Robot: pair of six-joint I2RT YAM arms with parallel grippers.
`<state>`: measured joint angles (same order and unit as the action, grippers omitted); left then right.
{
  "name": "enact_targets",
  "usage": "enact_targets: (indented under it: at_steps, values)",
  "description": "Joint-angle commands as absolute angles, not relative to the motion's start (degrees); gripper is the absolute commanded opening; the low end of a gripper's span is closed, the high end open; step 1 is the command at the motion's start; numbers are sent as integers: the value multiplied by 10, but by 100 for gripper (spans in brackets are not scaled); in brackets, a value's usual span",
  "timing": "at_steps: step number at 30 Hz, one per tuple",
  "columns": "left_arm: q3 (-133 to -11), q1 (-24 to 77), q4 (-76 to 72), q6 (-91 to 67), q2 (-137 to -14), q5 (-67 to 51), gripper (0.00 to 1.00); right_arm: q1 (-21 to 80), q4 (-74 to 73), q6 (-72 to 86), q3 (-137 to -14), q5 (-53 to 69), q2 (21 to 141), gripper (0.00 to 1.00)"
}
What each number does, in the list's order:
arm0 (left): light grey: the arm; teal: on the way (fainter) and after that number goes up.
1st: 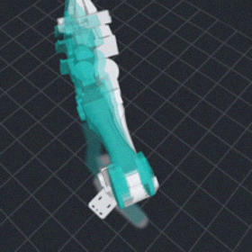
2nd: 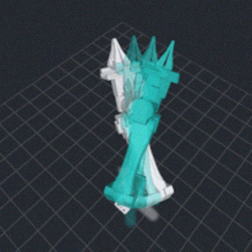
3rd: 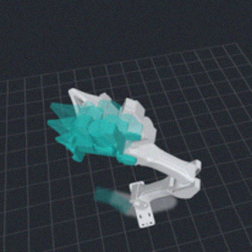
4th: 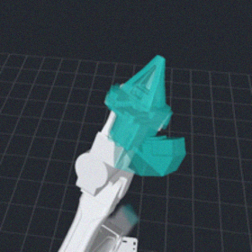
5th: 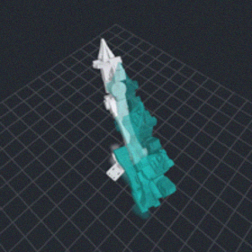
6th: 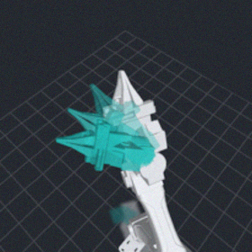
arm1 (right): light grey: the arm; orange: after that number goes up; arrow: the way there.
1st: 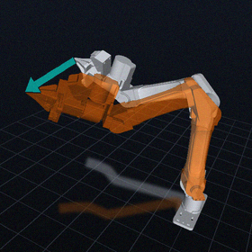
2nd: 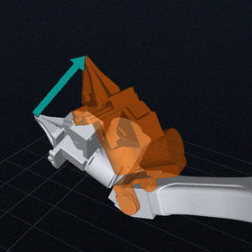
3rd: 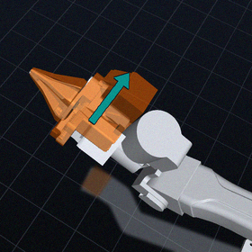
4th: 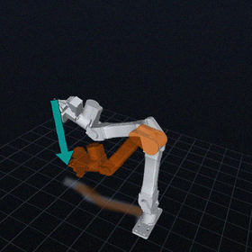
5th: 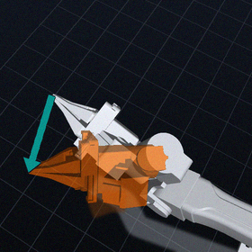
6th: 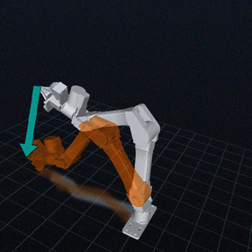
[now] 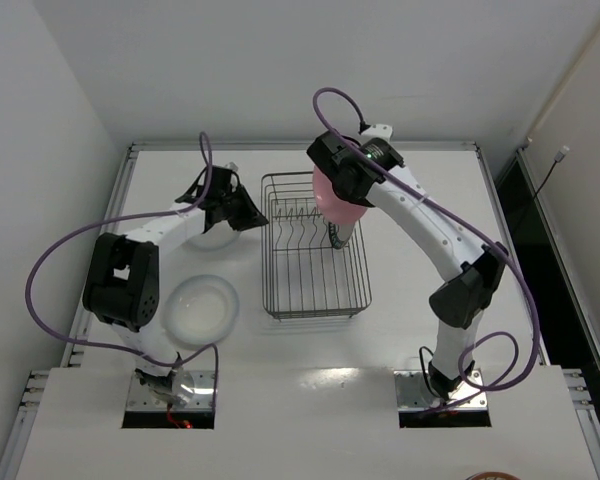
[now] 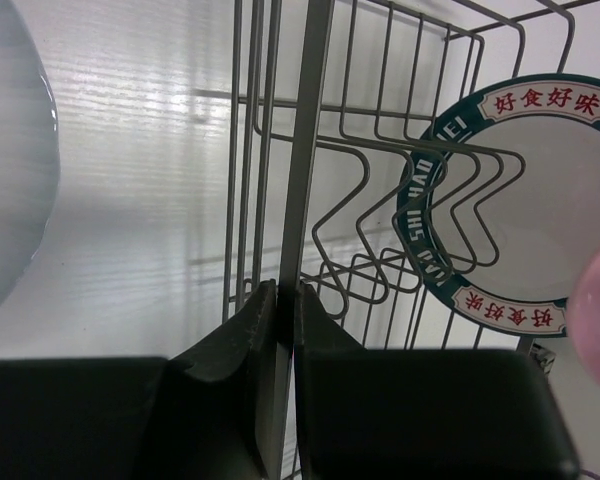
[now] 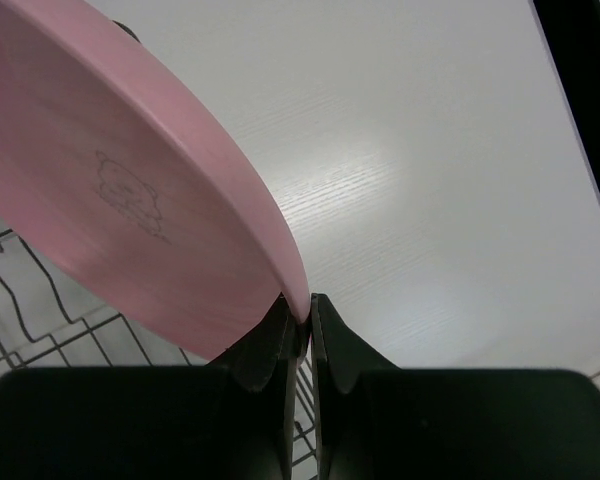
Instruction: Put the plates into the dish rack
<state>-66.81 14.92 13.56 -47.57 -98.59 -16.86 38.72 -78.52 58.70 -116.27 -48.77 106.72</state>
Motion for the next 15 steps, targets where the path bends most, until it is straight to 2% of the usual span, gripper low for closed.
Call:
enact_targets:
  at_steps: [1, 7, 12, 15]
  values:
    - [-652, 150, 148, -528, -974, -163, 0, 383, -806, 578, -1149, -522, 1069, 0]
    - [-673, 150, 161, -507, -1013, -197, 0, 383, -806, 573, -1133, -533, 1079, 0]
    - [-699, 150, 182, -495, -1020, -185, 28, 383, -806, 568, -1133, -553, 1092, 0]
    - [-706, 150, 194, -490, -1020, -172, 38, 383, -806, 554, -1155, -571, 1110, 0]
